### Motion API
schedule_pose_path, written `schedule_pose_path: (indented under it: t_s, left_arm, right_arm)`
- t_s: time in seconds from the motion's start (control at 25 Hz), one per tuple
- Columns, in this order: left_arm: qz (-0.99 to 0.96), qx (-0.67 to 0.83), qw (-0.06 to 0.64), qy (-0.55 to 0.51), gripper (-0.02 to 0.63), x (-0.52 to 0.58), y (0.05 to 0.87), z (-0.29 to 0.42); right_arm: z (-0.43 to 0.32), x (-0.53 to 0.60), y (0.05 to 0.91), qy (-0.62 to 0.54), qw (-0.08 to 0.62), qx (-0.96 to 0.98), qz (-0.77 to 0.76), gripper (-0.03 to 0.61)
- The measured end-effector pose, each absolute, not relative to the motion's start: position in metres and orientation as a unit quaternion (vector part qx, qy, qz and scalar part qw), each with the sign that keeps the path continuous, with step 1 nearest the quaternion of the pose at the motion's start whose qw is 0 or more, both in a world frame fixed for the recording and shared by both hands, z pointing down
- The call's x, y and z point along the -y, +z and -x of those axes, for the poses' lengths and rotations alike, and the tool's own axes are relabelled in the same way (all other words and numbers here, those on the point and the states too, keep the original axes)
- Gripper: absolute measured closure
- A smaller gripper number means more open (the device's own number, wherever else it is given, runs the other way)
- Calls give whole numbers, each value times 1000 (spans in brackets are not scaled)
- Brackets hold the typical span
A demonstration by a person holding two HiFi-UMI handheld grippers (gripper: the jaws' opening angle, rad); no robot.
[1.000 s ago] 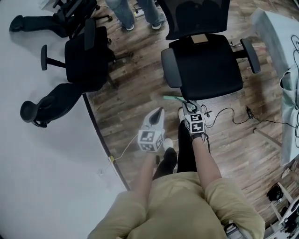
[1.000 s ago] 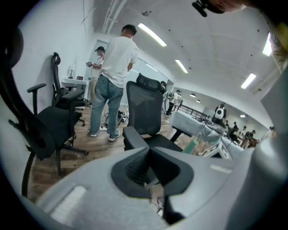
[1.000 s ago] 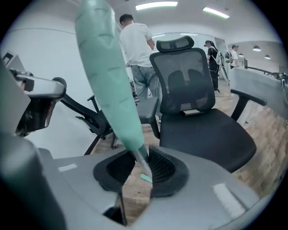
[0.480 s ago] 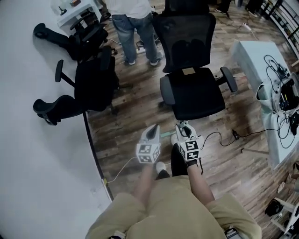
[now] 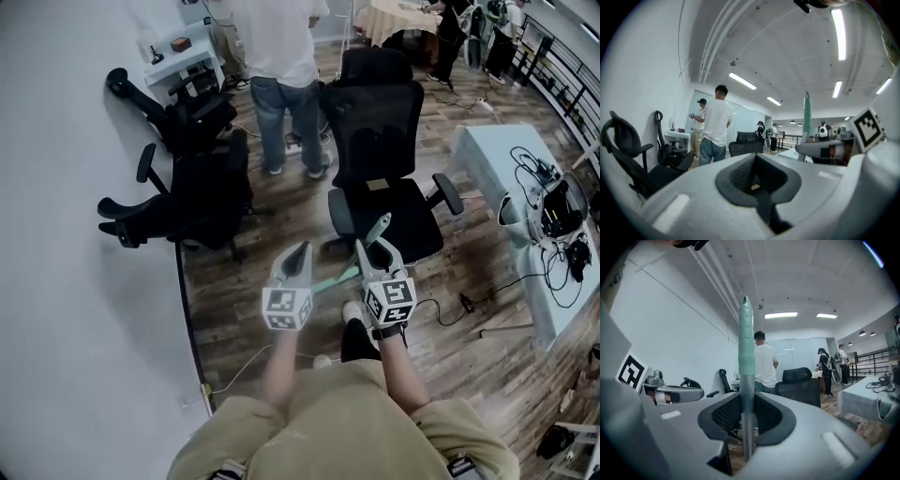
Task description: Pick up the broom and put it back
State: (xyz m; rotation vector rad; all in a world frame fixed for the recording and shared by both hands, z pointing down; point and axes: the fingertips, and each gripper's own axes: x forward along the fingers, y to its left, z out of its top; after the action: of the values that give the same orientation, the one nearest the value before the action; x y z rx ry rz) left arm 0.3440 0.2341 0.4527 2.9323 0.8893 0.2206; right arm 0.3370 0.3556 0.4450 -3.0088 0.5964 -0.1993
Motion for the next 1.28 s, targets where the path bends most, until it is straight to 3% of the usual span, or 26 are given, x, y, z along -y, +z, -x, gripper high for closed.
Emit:
schedule_pose_path:
  t_s: [0.44, 1.28]
  left_arm:
    - [-962, -272, 35, -19, 611, -182, 331, -289]
    - [-993, -19, 117, 11, 611, 3, 382, -262]
  right_arm:
    - [-293, -299, 347, 28, -14, -234, 972, 488]
    - [-277, -84, 386, -14, 7, -510, 860, 488]
